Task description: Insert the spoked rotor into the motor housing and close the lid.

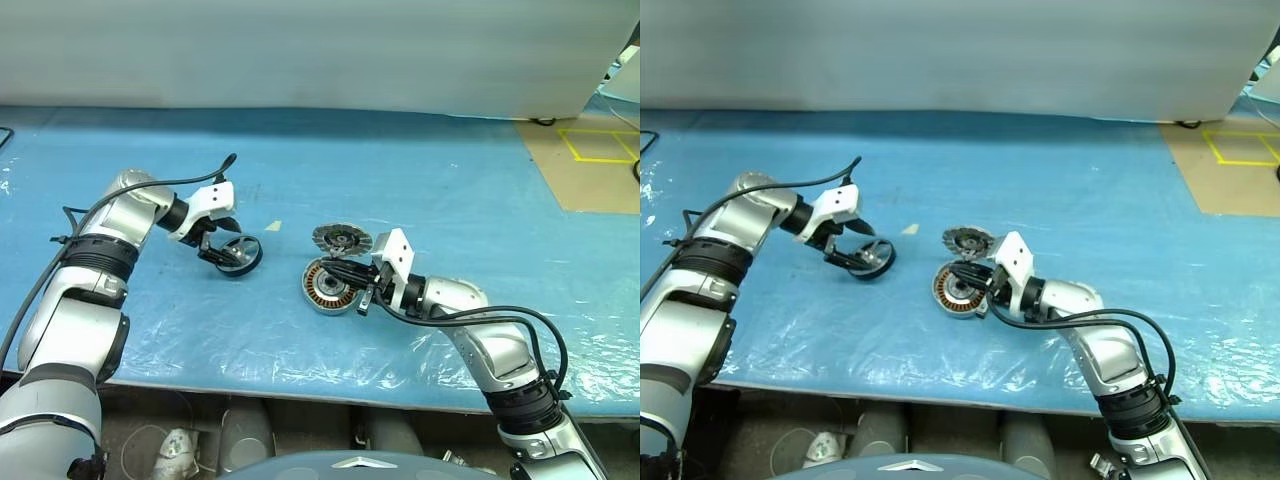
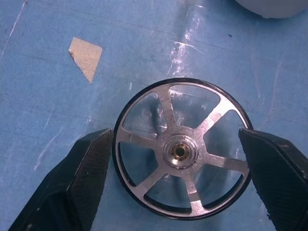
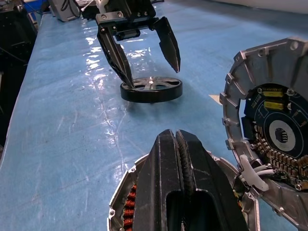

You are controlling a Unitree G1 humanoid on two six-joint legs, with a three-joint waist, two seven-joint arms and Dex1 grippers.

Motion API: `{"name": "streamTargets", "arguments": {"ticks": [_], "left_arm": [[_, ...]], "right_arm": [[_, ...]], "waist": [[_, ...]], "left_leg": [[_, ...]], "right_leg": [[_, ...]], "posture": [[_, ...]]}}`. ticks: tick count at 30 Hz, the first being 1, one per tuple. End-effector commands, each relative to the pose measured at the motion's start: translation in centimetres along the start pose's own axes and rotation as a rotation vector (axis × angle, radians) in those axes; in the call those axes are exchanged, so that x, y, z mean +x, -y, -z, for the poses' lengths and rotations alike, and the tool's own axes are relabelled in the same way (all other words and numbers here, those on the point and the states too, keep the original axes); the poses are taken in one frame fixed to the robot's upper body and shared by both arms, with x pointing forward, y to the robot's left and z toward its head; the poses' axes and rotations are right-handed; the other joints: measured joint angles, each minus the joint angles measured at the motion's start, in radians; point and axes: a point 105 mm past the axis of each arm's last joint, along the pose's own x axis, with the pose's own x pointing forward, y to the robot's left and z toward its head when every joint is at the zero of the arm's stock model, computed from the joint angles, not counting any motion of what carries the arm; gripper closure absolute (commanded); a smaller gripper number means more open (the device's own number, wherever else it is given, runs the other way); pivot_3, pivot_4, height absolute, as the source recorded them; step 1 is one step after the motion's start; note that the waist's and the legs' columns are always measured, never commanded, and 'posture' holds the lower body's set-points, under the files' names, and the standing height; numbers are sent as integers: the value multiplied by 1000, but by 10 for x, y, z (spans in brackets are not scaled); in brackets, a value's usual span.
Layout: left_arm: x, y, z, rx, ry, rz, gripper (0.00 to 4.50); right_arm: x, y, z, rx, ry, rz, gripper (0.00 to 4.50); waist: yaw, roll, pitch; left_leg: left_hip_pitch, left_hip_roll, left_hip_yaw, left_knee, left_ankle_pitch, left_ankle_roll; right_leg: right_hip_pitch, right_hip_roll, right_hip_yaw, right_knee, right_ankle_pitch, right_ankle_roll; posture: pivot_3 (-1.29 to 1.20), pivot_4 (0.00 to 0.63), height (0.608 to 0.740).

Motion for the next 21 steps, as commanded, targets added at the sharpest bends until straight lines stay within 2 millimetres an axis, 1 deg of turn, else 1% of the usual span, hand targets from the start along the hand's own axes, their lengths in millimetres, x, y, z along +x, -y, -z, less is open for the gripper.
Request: {"name": "streamTargets", "arguments": {"ticks": [1,14,21], "left_arm": [[-6,2,-2,-8,-7,5,99],[-4,6,5,-51,-36,-1,99],[3,16,7,-66,-35,56,99]], "right_arm": [[1,-3,-8,-35,29,-15,4500],[2,-3,-6,-35,23,-16,4500],[1,-4,-6,-36,21,-17,4500]], "waist": [[0,0,0],[-1,0,0],[-1,0,0]], "left_leg": [[0,0,0,0,0,0],[0,0,0,0,0,0],[0,0,0,0,0,0]], "right_leg": [[0,0,0,0,0,0],[0,0,0,0,0,0],[0,0,0,0,0,0]], "posture": [[0,150,740],[0,150,740],[0,150,740]]}}
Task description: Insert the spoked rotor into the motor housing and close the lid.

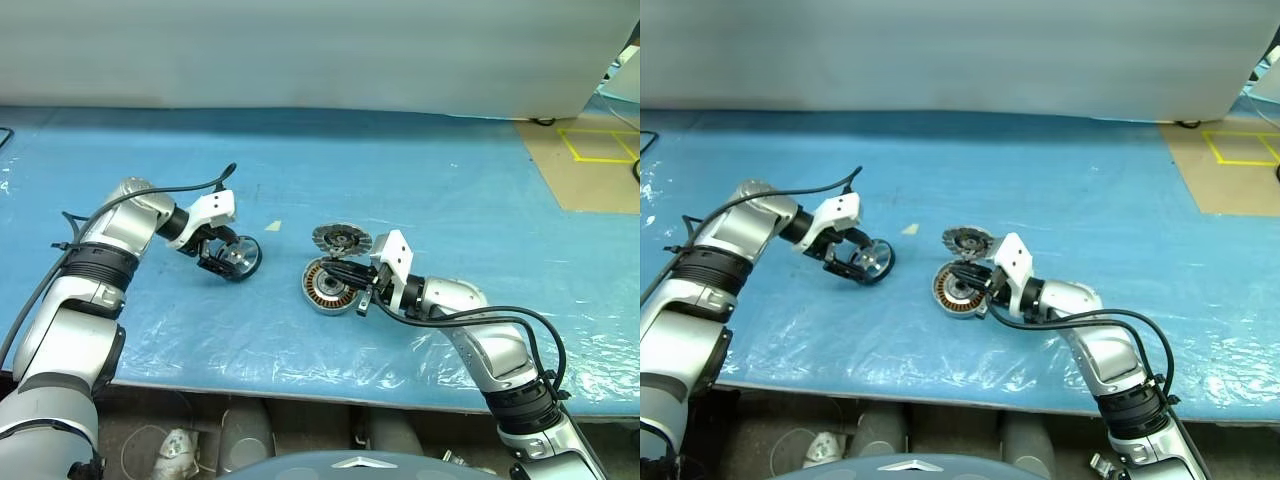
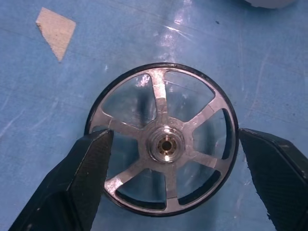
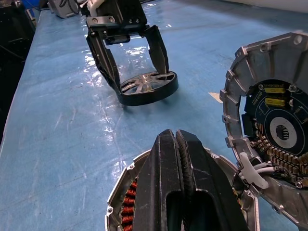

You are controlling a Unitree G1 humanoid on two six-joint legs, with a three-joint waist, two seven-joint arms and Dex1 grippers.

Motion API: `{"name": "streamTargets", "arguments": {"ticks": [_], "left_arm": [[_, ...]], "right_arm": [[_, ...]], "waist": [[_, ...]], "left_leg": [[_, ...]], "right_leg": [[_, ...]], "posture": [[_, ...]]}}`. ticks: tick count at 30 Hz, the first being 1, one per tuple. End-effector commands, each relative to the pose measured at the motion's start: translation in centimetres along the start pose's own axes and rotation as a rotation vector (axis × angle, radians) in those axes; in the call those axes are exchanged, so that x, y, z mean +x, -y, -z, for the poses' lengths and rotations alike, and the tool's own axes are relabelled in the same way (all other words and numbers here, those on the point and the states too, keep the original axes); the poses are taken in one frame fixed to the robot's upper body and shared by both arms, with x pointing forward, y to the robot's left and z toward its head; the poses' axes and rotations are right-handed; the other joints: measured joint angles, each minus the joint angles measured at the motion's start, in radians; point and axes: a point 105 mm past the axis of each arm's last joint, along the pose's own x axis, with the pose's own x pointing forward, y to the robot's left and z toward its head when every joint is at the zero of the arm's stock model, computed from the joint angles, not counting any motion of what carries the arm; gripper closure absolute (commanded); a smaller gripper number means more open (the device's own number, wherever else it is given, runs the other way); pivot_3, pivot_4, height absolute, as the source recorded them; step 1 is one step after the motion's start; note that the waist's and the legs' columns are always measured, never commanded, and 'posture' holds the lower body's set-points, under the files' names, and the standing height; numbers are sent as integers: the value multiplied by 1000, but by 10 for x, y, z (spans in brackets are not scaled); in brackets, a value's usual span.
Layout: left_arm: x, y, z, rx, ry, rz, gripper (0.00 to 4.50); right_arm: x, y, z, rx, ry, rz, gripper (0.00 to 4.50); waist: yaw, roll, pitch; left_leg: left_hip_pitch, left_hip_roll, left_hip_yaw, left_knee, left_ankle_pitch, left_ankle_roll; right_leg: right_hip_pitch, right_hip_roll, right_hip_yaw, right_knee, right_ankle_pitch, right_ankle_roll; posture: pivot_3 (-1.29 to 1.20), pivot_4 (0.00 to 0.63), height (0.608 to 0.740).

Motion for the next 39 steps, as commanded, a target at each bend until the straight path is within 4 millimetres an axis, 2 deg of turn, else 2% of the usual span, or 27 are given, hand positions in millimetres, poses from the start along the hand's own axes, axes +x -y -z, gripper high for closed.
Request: {"name": "streamTargets", "arguments": {"ticks": [1,4,10,18,28,39], "left_arm": [[-3,4,-2,15,-7,13,99],[-2,4,1,2,-30,13,671],[-4,-3,-1,11,-22,-26,2753],[-5,-5,-11,47,30,-35,2783],[-1,24,-72,97,376,174,2783],[20,44,-89,83,438,284,2783]], "right_arm": [[1,-4,-7,-26,26,-17,4500],[0,-4,-7,-27,26,-14,4500],[0,-3,-7,-28,26,-9,4500],[-4,-2,-8,-29,22,-13,4500],[-35,5,-10,-69,-15,-1,4500],[-64,8,7,-106,-126,15,4500]], "waist": [[0,0,0],[0,0,0],[0,0,0],[0,0,0],[15,0,0],[18,0,0]], "left_leg": [[0,0,0,0,0,0],[0,0,0,0,0,0],[0,0,0,0,0,0],[0,0,0,0,0,0],[0,0,0,0,0,0],[0,0,0,0,0,0]], "right_leg": [[0,0,0,0,0,0],[0,0,0,0,0,0],[0,0,0,0,0,0],[0,0,0,0,0,0],[0,0,0,0,0,0],[0,0,1,-1,0,0]], "posture": [[0,150,740],[0,150,740],[0,150,740],[0,150,740],[0,150,740],[0,150,740]]}}
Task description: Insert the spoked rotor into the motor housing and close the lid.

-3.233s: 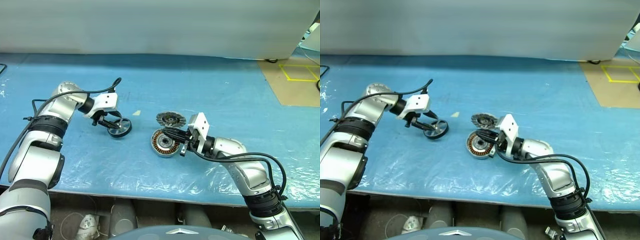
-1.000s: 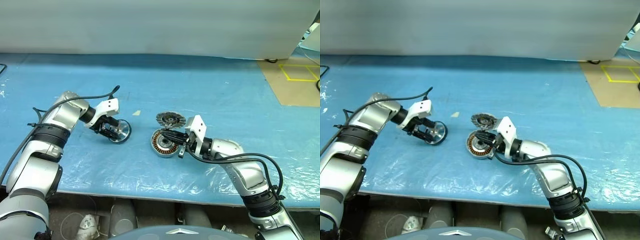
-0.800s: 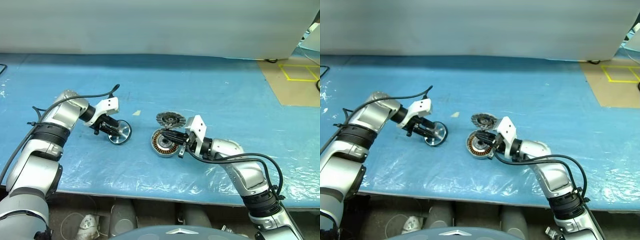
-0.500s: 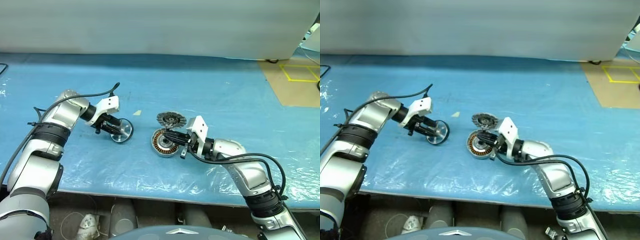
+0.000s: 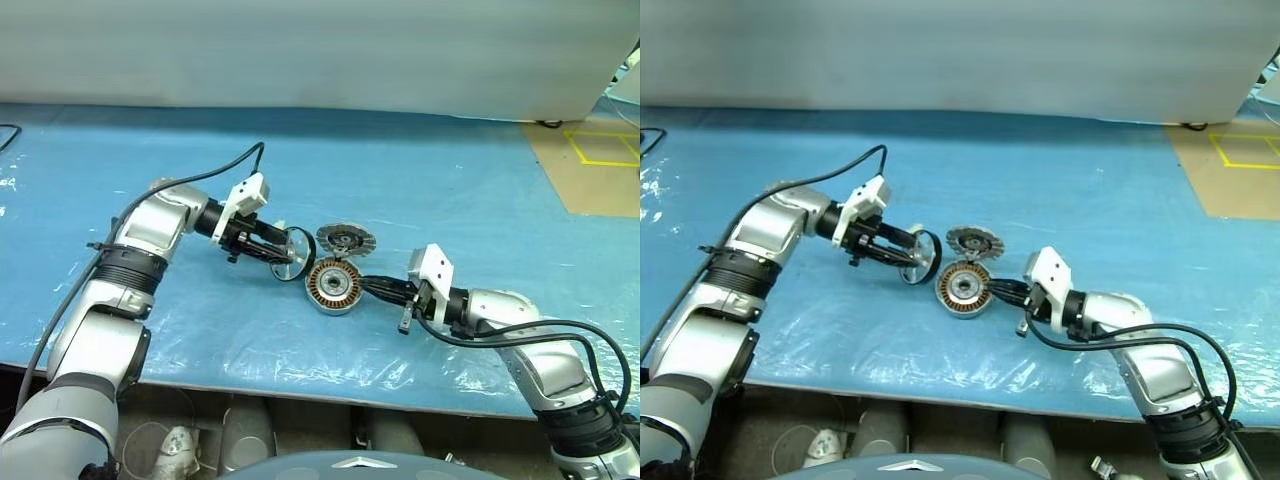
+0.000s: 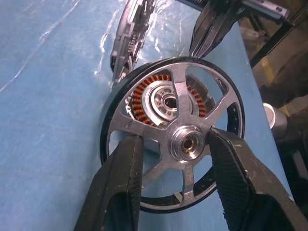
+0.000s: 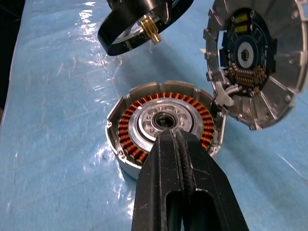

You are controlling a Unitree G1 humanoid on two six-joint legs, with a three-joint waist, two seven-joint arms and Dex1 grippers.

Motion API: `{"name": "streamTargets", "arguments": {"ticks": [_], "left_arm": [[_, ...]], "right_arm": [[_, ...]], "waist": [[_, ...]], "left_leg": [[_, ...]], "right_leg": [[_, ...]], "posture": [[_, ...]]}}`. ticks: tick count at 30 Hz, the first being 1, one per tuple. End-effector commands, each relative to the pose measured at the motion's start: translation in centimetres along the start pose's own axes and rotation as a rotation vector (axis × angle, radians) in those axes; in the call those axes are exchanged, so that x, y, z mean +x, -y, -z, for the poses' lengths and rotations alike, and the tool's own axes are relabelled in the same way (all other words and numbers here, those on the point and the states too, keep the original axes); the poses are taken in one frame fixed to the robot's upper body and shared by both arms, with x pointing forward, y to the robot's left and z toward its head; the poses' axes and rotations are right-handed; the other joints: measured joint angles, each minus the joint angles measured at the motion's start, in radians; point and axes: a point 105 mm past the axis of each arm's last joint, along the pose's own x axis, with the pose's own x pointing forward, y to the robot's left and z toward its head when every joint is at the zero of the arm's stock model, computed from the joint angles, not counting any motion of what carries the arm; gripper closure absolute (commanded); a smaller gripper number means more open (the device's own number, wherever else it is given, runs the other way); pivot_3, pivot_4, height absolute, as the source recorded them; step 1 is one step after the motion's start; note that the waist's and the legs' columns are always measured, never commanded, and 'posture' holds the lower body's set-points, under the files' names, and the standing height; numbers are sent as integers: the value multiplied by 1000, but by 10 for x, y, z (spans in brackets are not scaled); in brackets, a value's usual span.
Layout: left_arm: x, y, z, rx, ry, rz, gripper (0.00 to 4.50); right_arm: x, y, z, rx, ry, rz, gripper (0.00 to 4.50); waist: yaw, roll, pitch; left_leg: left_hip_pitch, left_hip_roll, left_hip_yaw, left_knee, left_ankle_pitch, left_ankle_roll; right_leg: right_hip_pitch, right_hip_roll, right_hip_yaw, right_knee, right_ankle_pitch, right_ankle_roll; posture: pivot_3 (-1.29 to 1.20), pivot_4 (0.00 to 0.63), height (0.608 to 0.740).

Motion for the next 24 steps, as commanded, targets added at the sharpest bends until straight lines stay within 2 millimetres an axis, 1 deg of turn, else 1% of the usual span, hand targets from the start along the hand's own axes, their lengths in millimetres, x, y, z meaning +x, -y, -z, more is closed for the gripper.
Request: {"name": "streamTargets", "arguments": {"ticks": [1,4,11,18,24], "left_arm": [[7,6,-9,19,28,35,2783],[15,6,-8,18,26,47,2783],[30,4,-7,28,28,60,2783],[38,3,-4,32,16,72,2783],[45,0,-10,57,38,70,2783]], "right_arm": [[-8,1,-9,-66,17,5,4500],[-11,1,-4,-76,-1,4,4500],[-12,0,-1,-73,-4,11,4500],[-15,1,-1,-69,2,23,4500],[-14,0,-1,-69,8,24,4500]], "waist": [[0,0,0],[0,0,0],[0,0,0],[0,0,0],[1,0,0]], "left_leg": [[0,0,0,0,0,0],[0,0,0,0,0,0],[0,0,0,0,0,0],[0,0,0,0,0,0],[0,0,0,0,0,0]], "right_leg": [[0,0,0,0,0,0],[0,0,0,0,0,0],[0,0,0,0,0,0],[0,0,0,0,0,0],[0,0,0,0,0,0]], "posture": [[0,150,740],[0,150,740],[0,150,740],[0,150,740],[0,150,740]]}}
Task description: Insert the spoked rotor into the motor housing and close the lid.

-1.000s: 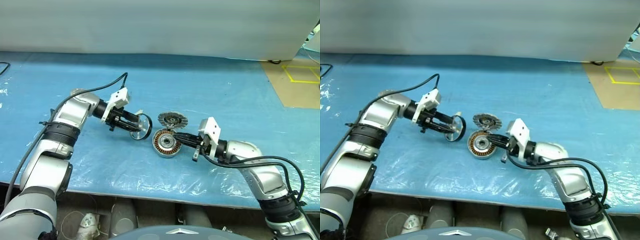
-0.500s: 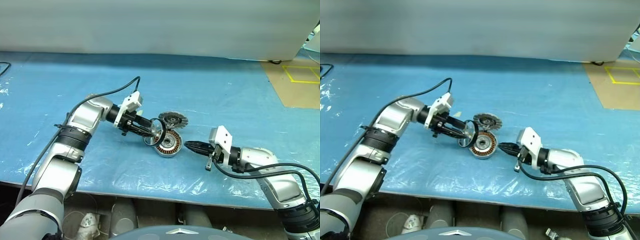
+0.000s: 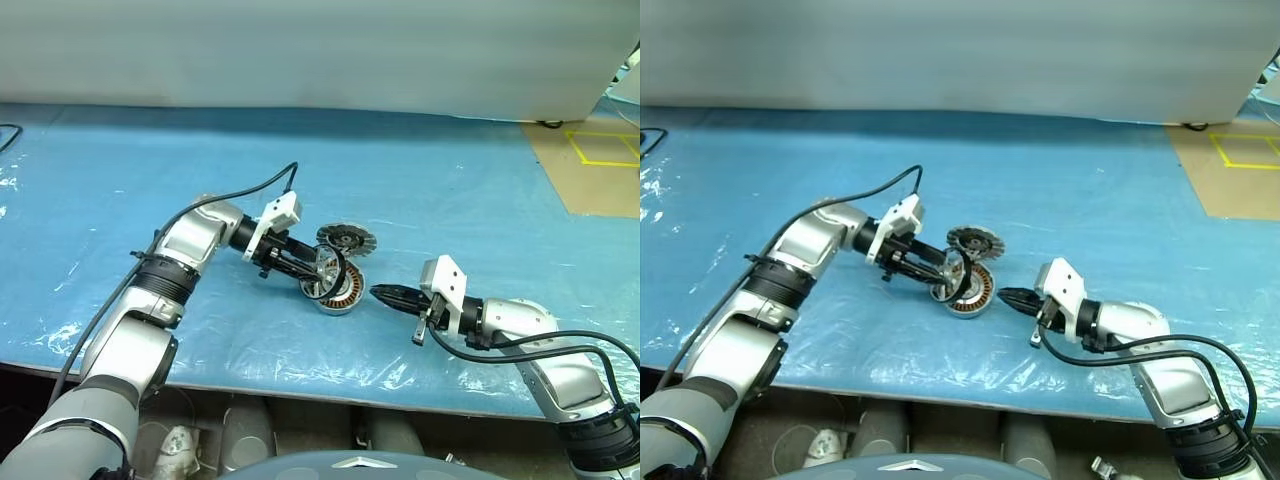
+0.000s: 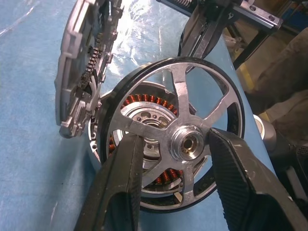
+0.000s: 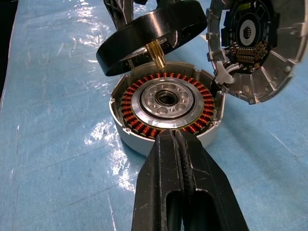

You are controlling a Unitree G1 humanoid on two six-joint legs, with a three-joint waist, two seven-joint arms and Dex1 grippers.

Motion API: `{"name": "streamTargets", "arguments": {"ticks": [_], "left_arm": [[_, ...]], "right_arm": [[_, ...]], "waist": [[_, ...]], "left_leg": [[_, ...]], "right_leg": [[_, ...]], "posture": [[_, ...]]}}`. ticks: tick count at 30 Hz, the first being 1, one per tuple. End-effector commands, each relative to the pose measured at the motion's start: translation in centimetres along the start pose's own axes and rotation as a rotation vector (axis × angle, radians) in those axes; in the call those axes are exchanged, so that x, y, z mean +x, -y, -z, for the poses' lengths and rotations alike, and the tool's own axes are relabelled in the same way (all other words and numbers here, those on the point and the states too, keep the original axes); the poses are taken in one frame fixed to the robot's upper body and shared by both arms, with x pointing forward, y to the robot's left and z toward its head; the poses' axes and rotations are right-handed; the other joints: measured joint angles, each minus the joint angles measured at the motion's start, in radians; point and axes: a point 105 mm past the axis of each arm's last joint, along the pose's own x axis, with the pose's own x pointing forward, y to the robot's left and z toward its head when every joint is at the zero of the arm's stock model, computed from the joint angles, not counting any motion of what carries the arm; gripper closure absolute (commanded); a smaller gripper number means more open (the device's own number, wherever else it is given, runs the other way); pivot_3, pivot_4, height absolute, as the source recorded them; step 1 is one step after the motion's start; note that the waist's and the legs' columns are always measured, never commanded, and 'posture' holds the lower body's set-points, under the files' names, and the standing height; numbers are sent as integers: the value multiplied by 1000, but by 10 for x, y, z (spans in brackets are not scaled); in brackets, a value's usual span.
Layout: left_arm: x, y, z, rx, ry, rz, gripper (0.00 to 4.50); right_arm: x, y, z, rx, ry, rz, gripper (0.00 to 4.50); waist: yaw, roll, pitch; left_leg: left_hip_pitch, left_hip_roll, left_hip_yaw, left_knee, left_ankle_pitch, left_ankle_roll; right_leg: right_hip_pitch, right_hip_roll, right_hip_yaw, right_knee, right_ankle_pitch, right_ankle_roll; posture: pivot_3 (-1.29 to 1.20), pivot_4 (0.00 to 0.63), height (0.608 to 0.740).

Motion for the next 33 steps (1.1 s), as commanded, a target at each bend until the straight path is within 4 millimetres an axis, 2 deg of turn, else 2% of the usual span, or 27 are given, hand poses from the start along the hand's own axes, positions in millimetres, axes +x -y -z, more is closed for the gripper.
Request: {"name": "streamTargets", "arguments": {"ticks": [1,8,15,27,33], "left_arm": [[2,-2,-16,65,22,1,2783],[3,1,-28,73,43,29,2783],[-4,3,-31,73,37,25,2783],[13,-2,-37,90,80,19,2783],[16,-4,-32,85,56,20,2783]], "right_arm": [[-5,3,-8,-31,29,22,4500],[-5,1,-7,-20,29,21,4500],[-6,1,-8,-19,34,17,4500],[-13,4,-11,-24,58,41,4500],[-18,4,-9,-23,48,55,4500]], "waist": [[1,0,0],[1,0,0],[0,0,0],[1,0,0],[1,0,0]], "left_leg": [[0,0,0,0,0,0],[0,0,0,0,0,0],[0,0,0,0,0,0],[0,0,0,0,0,0],[0,0,0,0,0,0]], "right_leg": [[0,0,0,0,0,0],[0,0,0,0,0,0],[0,0,0,0,0,0],[0,0,0,0,0,0],[0,0,0,-1,0,0]], "posture": [[0,150,740],[0,150,740],[0,150,740],[0,150,740],[0,150,740]]}}
